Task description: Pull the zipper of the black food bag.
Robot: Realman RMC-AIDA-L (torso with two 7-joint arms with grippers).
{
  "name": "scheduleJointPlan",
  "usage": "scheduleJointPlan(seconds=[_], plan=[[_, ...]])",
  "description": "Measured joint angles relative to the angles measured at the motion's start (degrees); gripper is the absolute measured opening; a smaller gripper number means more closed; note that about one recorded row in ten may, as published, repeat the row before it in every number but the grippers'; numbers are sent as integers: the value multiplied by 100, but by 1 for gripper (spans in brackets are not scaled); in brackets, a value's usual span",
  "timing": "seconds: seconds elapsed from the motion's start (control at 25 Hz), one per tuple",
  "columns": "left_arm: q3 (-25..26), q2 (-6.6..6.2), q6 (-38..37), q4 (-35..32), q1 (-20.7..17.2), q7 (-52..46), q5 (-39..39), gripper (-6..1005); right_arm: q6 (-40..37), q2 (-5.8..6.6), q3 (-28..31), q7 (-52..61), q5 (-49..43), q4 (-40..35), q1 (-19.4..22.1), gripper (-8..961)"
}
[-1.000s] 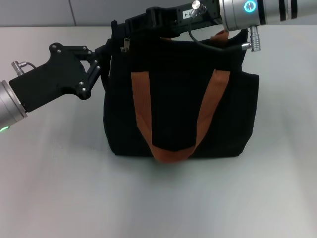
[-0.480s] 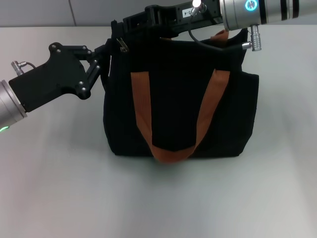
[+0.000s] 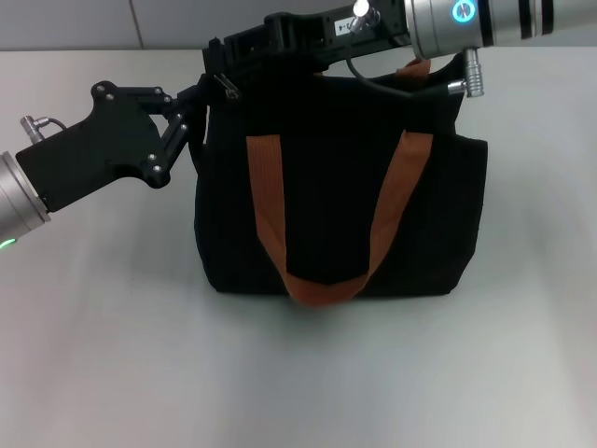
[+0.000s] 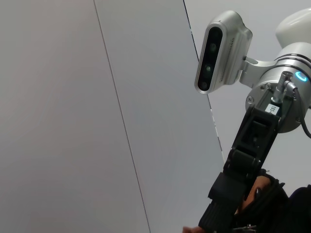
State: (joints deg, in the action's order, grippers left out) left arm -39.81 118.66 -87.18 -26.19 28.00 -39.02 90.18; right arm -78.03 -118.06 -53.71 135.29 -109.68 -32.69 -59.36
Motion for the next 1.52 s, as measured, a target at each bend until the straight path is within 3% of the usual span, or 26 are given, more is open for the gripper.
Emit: scheduleJointPlan(seconds=[0.36,0.96,1.16,1.2,1.52], plan=[[0,0,0,0,11,0,-8,21,141,-10,-70,-21,-4,-2,-6,374],[9,0,9,0,-2,0,-16,21,-271,1,3,-27,261,-57,116,373],[9,-5,9,6,-24,0,-84,21,-907,34,19,-87,838,-385,402,373],[9,-5,10,7,-23,0,-85,21,-791,33,13,-87,851,-640,596,373],[9,-1,17,9,-24,-6,-89,21,-436,81,-53,-95,776,-653,693,373]])
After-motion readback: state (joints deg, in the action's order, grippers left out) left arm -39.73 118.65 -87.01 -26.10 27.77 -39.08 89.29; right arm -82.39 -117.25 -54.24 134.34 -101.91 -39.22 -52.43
